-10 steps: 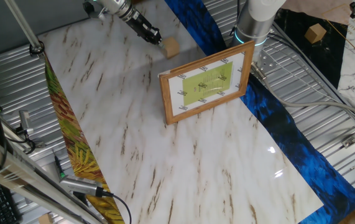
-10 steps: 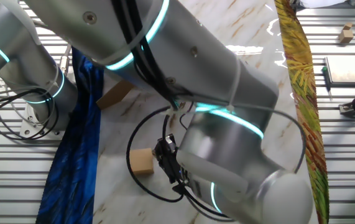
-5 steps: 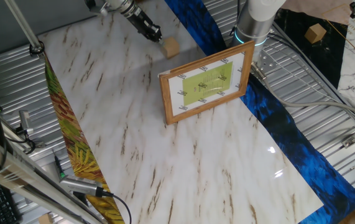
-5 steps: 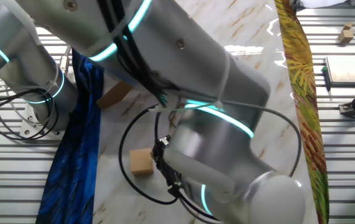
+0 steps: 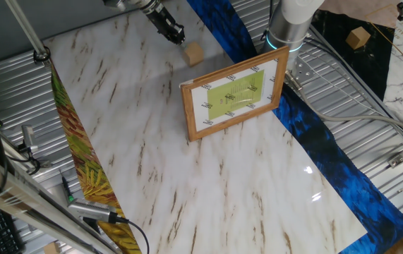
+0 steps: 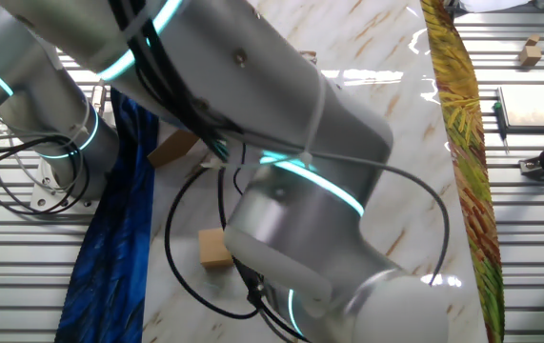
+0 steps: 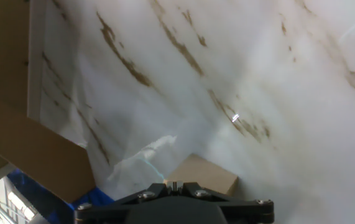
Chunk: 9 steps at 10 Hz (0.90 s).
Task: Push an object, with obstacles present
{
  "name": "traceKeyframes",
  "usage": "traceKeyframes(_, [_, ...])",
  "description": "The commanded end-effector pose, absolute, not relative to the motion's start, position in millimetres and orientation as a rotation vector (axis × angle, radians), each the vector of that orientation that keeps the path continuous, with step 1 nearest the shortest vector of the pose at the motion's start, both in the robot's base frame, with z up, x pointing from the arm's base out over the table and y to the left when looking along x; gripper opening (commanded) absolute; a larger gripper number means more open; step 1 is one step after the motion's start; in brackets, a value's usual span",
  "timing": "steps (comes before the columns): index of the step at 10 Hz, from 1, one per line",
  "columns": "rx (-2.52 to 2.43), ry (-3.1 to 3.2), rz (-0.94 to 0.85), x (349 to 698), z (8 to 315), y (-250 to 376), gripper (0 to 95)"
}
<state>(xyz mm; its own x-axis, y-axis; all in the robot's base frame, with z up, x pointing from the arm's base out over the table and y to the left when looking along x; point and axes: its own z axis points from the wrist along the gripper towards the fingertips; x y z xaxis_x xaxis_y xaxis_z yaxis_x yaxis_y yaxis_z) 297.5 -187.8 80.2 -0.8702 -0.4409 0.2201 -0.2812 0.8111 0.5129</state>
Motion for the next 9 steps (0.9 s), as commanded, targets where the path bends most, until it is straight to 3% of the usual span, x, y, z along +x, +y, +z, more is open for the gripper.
traceKeyframes(1, [0.554, -2.686, -0.678, 294.8, 79.2, -188.7, 0.0])
traceKeyframes(9, [0.577, -2.732, -0.69, 289.2, 73.8, -197.1, 0.0])
